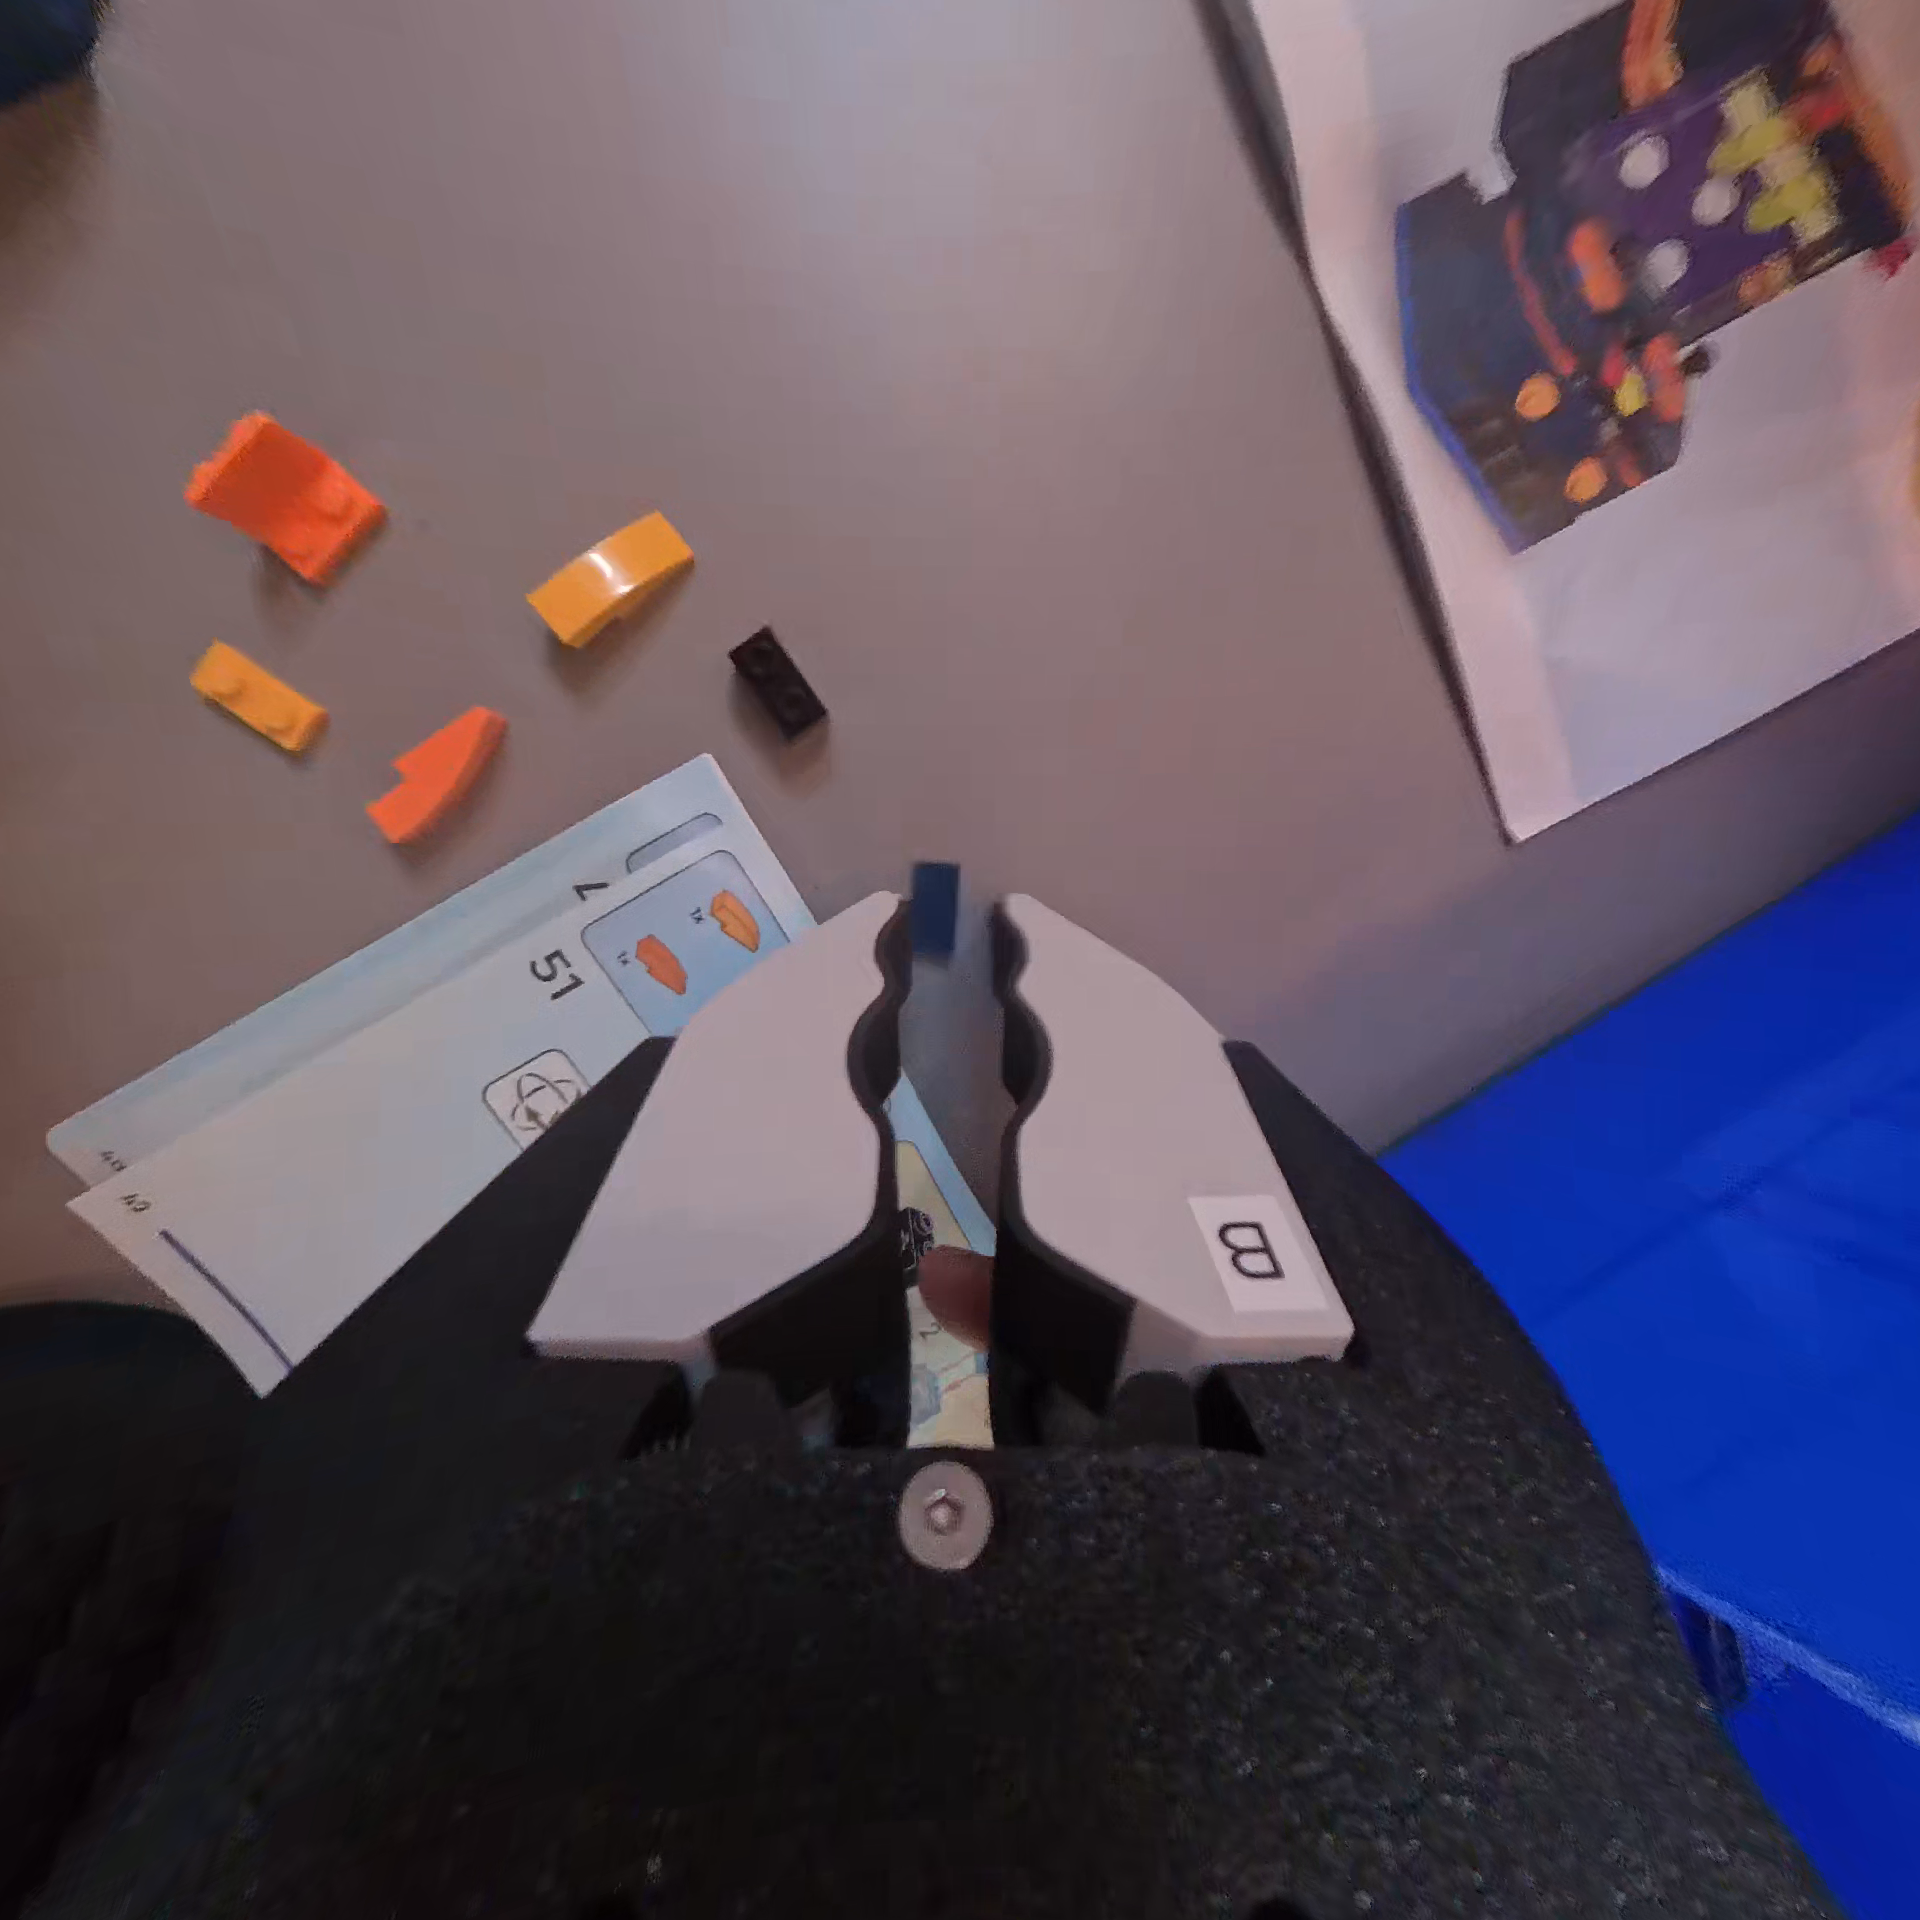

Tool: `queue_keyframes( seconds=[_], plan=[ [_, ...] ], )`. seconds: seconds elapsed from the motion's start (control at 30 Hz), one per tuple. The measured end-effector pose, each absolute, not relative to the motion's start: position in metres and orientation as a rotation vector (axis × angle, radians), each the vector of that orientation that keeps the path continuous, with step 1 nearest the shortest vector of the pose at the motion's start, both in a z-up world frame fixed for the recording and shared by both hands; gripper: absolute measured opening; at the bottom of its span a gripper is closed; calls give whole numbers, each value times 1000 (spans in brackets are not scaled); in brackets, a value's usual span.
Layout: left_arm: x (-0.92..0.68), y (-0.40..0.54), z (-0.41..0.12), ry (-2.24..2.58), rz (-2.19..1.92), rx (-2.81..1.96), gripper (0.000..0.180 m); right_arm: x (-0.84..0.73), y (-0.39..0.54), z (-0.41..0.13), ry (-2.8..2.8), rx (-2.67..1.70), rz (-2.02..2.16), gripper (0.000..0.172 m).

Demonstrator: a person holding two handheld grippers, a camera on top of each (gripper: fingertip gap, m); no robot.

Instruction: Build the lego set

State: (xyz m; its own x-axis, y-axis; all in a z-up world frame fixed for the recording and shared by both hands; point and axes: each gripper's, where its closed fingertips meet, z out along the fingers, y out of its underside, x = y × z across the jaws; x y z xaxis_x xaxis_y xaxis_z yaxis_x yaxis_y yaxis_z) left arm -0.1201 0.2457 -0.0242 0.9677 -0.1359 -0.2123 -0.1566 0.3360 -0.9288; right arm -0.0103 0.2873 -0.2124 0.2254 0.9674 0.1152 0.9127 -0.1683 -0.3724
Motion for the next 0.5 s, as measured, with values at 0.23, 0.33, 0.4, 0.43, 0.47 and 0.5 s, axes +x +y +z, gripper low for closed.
queue_keyframes(
  seconds=[0.23, 0.33, 0.4, 0.43, 0.47, 0.5],
  plan=[
    [-118, 246, -25, 292, 20, -1234, 120, -15, 291, -178, -1620, -2031, 418, 22],
    [-119, 244, -22, 285, -3, -1223, 114, -22, 283, -140, -1508, -1844, 632, 23],
    [-120, 243, -22, 268, -53, -1218, 107, -30, 261, -119, -1475, -1674, 879, 20],
    [-121, 243, -22, 253, -83, -1218, 100, -34, 246, -116, -1493, -1602, 1009, 20],
    [-121, 243, -23, 241, -111, -1222, 93, -37, 232, -118, -1521, -1564, 1102, 21],
    [-122, 244, -25, 239, -126, -1231, 82, -40, 223, -127, -1561, -1555, 1139, 22]
  ],
)
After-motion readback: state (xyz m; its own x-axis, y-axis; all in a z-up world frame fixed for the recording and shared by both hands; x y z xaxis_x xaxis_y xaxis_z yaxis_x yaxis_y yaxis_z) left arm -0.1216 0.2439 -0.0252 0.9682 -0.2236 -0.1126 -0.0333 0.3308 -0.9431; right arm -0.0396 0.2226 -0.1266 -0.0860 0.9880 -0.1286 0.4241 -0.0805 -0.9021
